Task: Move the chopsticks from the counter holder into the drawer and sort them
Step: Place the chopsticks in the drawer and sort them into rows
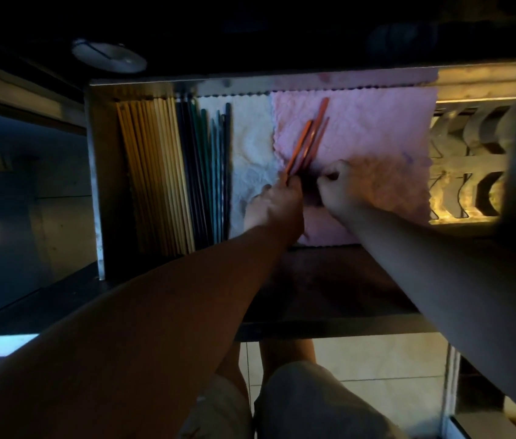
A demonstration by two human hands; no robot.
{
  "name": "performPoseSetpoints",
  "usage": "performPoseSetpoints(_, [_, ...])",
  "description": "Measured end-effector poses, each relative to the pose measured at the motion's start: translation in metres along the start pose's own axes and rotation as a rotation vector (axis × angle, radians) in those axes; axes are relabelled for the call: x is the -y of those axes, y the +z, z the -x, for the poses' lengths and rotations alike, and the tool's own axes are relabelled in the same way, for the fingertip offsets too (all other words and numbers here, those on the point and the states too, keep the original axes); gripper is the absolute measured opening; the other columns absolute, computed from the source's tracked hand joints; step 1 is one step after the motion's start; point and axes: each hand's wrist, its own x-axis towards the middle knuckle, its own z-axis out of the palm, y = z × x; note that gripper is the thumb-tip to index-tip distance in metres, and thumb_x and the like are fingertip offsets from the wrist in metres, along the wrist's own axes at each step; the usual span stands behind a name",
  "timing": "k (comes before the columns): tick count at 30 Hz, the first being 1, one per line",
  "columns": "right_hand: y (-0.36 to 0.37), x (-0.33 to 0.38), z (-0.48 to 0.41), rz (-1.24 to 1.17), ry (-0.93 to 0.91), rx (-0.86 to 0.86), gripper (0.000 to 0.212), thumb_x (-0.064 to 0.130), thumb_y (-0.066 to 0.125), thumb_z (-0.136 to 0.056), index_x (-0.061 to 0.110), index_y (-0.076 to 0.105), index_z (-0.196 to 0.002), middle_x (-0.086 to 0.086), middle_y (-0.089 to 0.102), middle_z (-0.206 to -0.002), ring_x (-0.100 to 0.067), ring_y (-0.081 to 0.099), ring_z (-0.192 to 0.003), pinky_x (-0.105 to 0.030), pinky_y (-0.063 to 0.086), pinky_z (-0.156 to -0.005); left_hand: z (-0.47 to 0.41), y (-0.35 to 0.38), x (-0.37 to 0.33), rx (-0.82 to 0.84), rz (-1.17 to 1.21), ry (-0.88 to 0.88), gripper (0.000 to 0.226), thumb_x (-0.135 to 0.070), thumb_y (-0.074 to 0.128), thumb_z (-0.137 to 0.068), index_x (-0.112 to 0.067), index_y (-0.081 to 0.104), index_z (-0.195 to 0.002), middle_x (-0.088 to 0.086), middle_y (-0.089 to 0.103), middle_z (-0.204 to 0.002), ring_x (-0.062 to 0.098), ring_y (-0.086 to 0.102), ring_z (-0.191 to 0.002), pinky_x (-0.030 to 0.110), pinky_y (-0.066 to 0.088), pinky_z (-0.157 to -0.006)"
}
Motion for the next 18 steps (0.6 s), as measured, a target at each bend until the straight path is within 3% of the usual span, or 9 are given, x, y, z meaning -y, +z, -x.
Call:
performPoseSetpoints(5, [-0.007, -0.006, 0.0, -0.037, -0.031, 0.081, 0.008, 0.015, 0.055, -0.081, 0.023, 0.057, -0.082, -0.005, 0.063, -0.085, -0.023, 0.061, -0.087, -0.028, 0.049, -0.078, -0.01, 0.009, -0.017, -0.114, -0.06, -0.067, 0.031, -0.012, 0.04, -0.098, -0.011, 0.039, -0.129, 0.013, 0.049, -0.126, 0.036, 0.059, -0.109, 0.049, 0.049, -0.079])
performPoseSetpoints(9, [-0.014, -0.01, -0.001, -0.072, -0.069, 0.104, 0.007, 0.011, 0.053, -0.084, 0.015, 0.054, -0.078, 0.004, 0.049, -0.064, -0.006, 0.047, -0.061, -0.015, 0.035, -0.052, -0.028, -0.001, -0.022, -0.064, -0.092, -0.152, 0.037, -0.011, 0.043, -0.099, -0.006, 0.036, -0.135, 0.014, 0.058, -0.124, 0.036, 0.061, -0.111, 0.047, 0.05, -0.084])
performPoseSetpoints(11, [-0.015, -0.013, -0.002, -0.083, -0.066, 0.103, 0.006, 0.012, 0.052, -0.083, 0.012, 0.057, -0.079, 0.002, 0.052, -0.064, -0.011, 0.051, -0.061, -0.02, 0.041, -0.053, -0.032, -0.005, -0.023, -0.031, -0.103, -0.197, 0.04, -0.012, 0.049, -0.097, -0.006, 0.041, -0.135, 0.012, 0.062, -0.121, 0.033, 0.063, -0.11, 0.041, 0.048, -0.078])
performPoseSetpoints(14, [-0.014, -0.015, -0.001, -0.14, -0.024, 0.123, 0.021, 0.019, 0.051, -0.079, 0.009, 0.064, -0.091, -0.01, 0.066, -0.076, -0.026, 0.066, -0.073, -0.04, 0.058, -0.067, -0.033, -0.008, -0.025, -0.009, -0.119, -0.217, 0.035, -0.015, 0.052, -0.097, -0.008, 0.05, -0.13, 0.012, 0.064, -0.118, 0.031, 0.064, -0.108, 0.039, 0.047, -0.073])
performPoseSetpoints(18, [-0.013, -0.013, -0.001, -0.169, 0.003, 0.131, 0.027, 0.024, 0.05, -0.076, 0.01, 0.065, -0.093, -0.013, 0.068, -0.079, -0.03, 0.068, -0.073, -0.048, 0.059, -0.067, -0.036, -0.008, -0.023, 0.003, -0.118, -0.233, 0.032, -0.016, 0.053, -0.097, -0.008, 0.055, -0.127, 0.011, 0.064, -0.117, 0.03, 0.064, -0.107, 0.038, 0.051, -0.078])
